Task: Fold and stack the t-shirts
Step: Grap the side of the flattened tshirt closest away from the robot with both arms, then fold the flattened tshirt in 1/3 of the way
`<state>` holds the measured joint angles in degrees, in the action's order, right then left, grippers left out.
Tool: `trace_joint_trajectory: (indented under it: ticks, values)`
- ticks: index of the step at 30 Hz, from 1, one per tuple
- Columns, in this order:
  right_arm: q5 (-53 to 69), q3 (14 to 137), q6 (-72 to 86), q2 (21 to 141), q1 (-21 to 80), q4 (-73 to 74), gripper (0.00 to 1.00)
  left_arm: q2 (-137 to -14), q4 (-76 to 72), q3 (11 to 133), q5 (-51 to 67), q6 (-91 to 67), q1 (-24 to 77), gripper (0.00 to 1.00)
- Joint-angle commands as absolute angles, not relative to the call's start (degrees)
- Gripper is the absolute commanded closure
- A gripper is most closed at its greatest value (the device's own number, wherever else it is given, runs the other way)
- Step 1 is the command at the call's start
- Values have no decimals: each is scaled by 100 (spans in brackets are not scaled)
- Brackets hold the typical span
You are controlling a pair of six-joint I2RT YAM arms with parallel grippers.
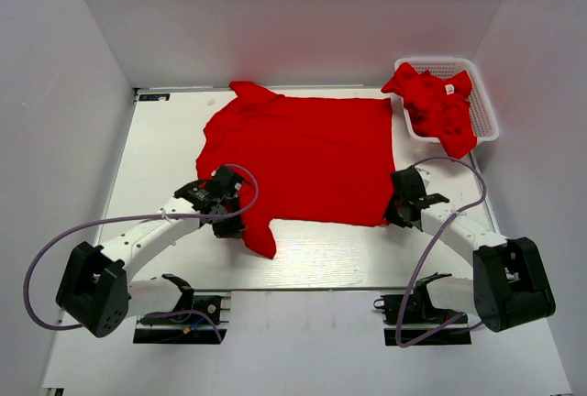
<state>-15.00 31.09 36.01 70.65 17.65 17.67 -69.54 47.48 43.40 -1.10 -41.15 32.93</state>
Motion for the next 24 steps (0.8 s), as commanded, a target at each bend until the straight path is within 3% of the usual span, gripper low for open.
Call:
trace_joint_trajectory:
  ticks: [1, 17, 24]
  values:
    - [-1485, 3436, 3454, 7154, 1758, 1749, 100, -6855, 4571, 4736, -368, -3955, 3199, 100]
    - [-1863, 4842, 3112, 7988, 1740, 2013, 100, -7989, 3693, 6336, -1933, -3490, 3094, 100]
    - [-2030, 5501, 3015, 8498, 1723, 2223, 100, -8753, 3094, 7030, -1986, -2603, 2866, 100]
